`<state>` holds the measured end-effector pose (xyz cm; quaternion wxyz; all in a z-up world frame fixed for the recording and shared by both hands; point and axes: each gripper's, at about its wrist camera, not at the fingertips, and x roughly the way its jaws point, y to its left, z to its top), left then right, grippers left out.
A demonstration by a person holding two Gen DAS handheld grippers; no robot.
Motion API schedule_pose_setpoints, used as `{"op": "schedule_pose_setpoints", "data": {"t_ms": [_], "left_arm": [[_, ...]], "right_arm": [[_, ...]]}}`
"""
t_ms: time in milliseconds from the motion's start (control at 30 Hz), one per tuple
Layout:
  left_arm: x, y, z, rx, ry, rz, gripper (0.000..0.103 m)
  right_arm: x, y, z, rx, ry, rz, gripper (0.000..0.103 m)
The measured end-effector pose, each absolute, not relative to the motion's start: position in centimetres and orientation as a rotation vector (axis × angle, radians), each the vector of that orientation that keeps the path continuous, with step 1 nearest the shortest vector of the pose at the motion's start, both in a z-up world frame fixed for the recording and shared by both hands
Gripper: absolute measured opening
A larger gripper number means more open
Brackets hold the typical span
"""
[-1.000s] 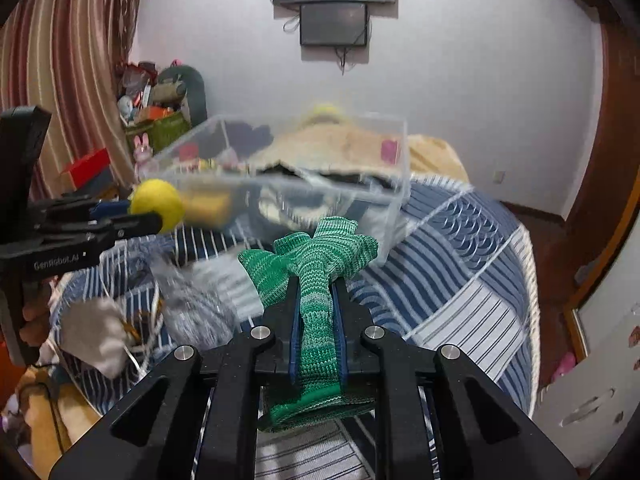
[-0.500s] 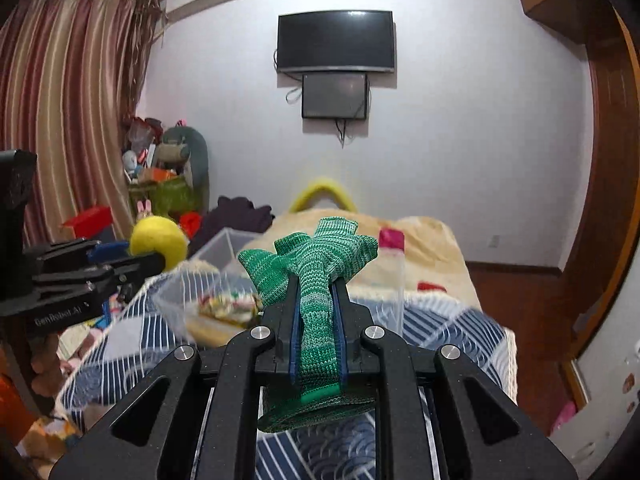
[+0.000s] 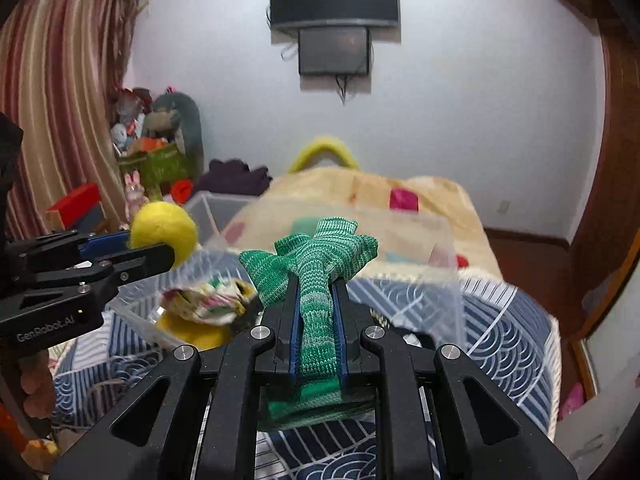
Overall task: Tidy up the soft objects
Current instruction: 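Carry the ball and glove over the clear box and release both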
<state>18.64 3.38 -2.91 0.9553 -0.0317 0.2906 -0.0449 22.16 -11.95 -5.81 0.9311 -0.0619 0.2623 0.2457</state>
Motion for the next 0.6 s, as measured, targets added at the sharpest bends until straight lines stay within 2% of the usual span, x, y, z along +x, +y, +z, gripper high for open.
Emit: {"op": "schedule_pose_setpoints", "data": {"t_ms": [133,300,400,467,500,600], "left_arm": [[20.1,3.4,-4.5,-0.083,0.657,-0.115,0.037],[20.7,3.2,-5.5,-0.097,0.699,-0.146,0.037],[20.3,3.0,-5.1,-0.095,0.694,-0.15,0.043],[19.8,3.0,-4.7,-0.092,0.683,-0.15,0.046],[19.5,2.9,-4.4,-0.089,0.675,-0.15,0.048],[18.2,2.9,-3.3,-0.077,0.641,-0.144,0.061]], "right_arm": [[22.6,-11.7,-6.1,-0.146,0.549,0.483,0.013],[22.4,-11.4,-6.0,-0.178,0.541,0.457,0.019],[22.8,-11.5,-5.9,-0.178,0.556,0.459,0.026],[22.7,-11.7,-5.8,-0.174,0.552,0.461,0.04],[22.5,-12.0,-5.6,-0.17,0.543,0.465,0.042],[21.6,-12.5,-4.9,-0.165,0.519,0.477,0.042]]}}
